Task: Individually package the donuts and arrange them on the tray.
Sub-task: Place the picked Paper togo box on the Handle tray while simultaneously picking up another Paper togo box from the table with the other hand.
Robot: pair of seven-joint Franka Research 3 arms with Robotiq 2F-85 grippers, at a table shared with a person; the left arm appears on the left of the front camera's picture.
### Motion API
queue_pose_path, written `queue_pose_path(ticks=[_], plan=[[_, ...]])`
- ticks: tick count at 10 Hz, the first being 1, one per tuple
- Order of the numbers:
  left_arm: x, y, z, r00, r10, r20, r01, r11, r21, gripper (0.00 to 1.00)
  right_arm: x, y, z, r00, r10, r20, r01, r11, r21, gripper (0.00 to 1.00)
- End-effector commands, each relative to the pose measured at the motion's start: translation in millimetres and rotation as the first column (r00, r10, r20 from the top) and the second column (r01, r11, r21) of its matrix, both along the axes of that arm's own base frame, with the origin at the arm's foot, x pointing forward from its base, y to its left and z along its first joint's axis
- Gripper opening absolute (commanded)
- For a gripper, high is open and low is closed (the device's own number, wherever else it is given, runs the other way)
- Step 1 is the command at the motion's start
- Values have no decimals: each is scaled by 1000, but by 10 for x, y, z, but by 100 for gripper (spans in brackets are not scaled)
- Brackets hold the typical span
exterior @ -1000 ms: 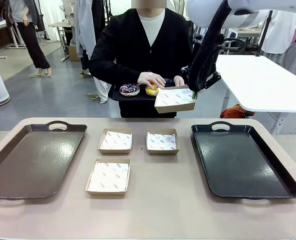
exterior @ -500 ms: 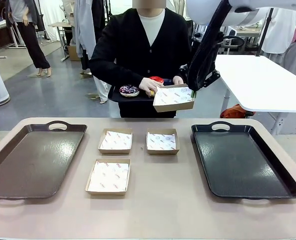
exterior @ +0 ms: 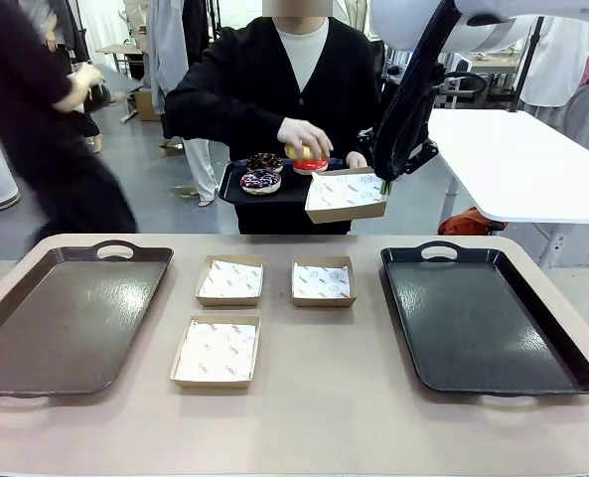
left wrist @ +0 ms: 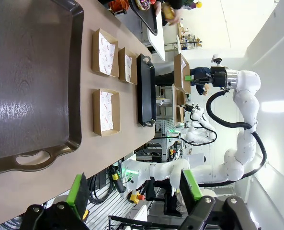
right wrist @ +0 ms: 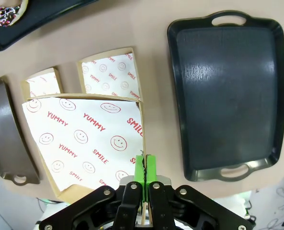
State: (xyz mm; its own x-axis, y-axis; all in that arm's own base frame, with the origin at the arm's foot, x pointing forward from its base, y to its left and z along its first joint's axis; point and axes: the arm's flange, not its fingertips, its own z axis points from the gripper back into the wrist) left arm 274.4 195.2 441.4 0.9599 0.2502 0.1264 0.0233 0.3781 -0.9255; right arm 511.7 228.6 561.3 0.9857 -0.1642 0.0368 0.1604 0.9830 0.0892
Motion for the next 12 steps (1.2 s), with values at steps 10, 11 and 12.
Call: queue_pose_path(ticks=[10,11,12], plan=[[4,-9,18,1000,-3,1,3,1000,0,100,-33,-18,-14,1000,-7,0,7,1000,-4,0],[4,-9,18,1000,-3,1,3,1000,0,100,-33,-18,-14,1000,-7,0,7,1000,-4,0],[4,-9,18,1000,-3,1,3,1000,0,100,-33,-18,-14,1000,-7,0,7,1000,-4,0]])
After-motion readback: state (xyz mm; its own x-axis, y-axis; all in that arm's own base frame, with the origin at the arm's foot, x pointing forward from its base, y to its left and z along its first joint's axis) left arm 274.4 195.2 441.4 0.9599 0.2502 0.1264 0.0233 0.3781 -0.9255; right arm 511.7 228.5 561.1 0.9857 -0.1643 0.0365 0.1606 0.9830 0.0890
